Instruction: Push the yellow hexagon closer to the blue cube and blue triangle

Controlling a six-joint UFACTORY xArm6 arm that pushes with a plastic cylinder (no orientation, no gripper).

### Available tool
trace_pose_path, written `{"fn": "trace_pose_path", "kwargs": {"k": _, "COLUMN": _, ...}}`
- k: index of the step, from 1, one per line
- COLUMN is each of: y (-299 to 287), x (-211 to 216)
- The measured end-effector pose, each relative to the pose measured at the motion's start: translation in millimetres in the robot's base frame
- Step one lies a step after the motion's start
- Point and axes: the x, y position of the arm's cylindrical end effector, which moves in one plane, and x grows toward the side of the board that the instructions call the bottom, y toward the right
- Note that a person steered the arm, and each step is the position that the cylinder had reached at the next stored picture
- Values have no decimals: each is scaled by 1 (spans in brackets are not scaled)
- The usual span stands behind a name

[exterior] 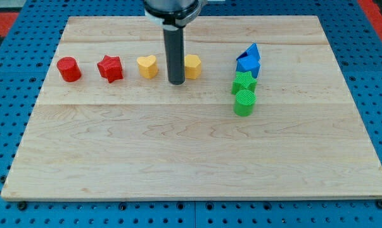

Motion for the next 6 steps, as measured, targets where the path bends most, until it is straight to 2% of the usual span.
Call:
{"fn": "trace_pose_path", "kwargs": {"k": 1, "y": 19, "x": -33}}
{"fn": "trace_pose_path", "kwargs": {"k": 2, "y": 9, "x": -81}}
{"fn": "trace_pose_path", "kwargs": {"k": 3, "y": -1, "x": -109}}
{"fn": "trace_pose_path", "kwargs": {"k": 4, "y": -36, "x": -117}}
{"fn": "trace_pose_path", "kwargs": {"k": 5, "y": 1, "x": -118}}
{"fn": "trace_pose_path", "kwargs": {"k": 6, "y": -9, "x": -100}}
